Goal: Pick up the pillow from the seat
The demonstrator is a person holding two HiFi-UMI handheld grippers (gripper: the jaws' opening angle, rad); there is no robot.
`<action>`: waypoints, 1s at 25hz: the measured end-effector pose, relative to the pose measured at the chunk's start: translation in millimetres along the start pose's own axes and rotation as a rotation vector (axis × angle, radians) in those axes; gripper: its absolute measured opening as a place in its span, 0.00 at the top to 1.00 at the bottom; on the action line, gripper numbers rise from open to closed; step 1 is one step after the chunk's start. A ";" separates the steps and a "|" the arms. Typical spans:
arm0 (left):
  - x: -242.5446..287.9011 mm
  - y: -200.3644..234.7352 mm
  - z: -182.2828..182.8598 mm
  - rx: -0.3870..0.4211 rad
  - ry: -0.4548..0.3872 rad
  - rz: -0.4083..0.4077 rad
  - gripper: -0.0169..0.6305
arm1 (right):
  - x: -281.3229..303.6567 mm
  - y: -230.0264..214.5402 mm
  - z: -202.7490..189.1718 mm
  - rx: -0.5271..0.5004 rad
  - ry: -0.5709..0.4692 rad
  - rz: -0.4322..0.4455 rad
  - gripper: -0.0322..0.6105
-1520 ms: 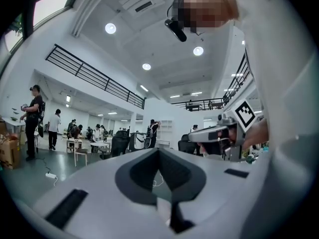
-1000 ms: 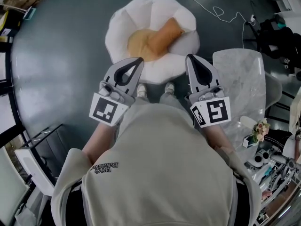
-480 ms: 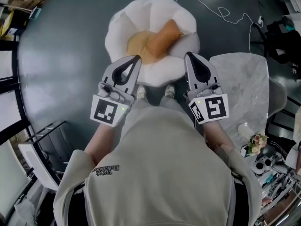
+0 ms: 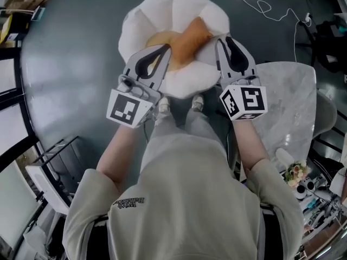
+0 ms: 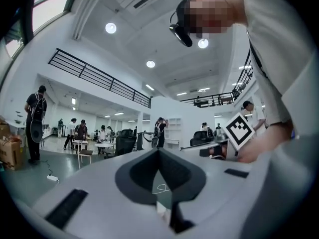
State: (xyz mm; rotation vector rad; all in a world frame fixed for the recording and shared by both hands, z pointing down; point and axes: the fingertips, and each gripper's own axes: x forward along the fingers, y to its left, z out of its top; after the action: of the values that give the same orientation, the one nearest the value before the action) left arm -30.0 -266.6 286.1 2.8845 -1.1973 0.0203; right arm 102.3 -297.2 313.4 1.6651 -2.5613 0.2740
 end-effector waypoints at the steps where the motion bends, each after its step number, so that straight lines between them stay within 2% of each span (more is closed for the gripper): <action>1: 7.5 4.8 -5.7 0.011 -0.001 -0.001 0.96 | 8.7 -7.7 -4.3 0.001 0.007 -0.008 0.75; 3: 24.8 14.1 -20.8 0.032 0.008 -0.003 0.96 | 25.9 -23.0 -16.9 0.006 0.030 -0.017 0.71; 5: 41.8 22.4 -34.7 0.038 0.016 -0.003 0.96 | 41.1 -33.6 -32.7 0.018 0.057 -0.017 0.64; 8: 58.7 32.9 -56.2 0.035 0.009 -0.008 0.96 | 61.0 -43.7 -59.9 0.022 0.089 -0.023 0.58; 12: 82.9 41.4 -100.8 0.012 0.044 -0.019 0.96 | 89.7 -69.6 -108.5 0.042 0.135 -0.051 0.49; 18: 113.5 47.2 -170.0 -0.039 0.063 -0.041 0.96 | 128.6 -114.9 -190.1 0.109 0.217 -0.112 0.44; 25: 141.7 48.9 -250.1 -0.094 0.105 -0.066 0.96 | 166.2 -143.3 -280.9 0.121 0.286 -0.112 0.40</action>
State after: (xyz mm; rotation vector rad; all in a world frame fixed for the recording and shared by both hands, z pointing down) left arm 34.2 -396.0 539.4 2.8017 -1.0562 0.1100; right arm 155.3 -450.1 631.0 1.6611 -2.2759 0.6205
